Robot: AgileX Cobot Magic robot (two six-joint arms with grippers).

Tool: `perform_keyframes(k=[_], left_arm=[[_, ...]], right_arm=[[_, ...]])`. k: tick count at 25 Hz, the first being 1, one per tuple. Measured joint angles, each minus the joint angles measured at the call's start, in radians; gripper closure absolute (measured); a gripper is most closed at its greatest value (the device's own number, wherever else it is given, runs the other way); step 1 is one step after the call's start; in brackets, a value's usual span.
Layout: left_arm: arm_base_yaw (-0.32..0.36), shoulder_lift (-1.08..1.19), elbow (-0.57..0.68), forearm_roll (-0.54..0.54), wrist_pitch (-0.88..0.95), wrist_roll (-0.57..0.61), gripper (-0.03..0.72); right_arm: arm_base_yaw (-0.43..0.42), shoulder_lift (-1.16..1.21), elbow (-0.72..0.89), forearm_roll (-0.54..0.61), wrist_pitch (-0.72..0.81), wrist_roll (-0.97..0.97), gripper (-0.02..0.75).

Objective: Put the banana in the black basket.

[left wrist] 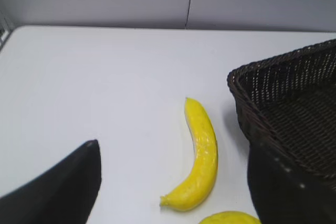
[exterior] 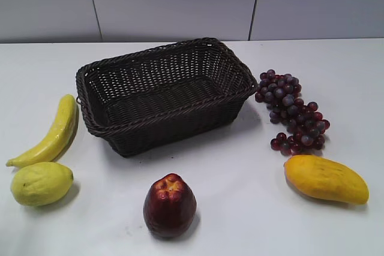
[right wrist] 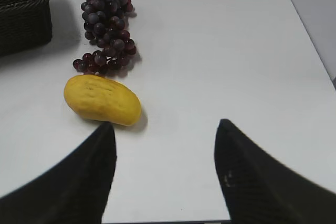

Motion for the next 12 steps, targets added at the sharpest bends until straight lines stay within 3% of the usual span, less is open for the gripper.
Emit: perform_keyframes(k=[4, 12], left_arm=[[-0.026, 0.231, -0.023, -0.022, -0.023, 0.032, 0.031], [-0.157, 0.627, -0.179, -0.022, -0.031, 0.063, 0.027]], right_arm=[[0.0, 0.0, 0.0, 0.0, 0.0, 0.0, 0.256], [0.0, 0.0, 0.0, 0.0, 0.0, 0.0, 0.256]])
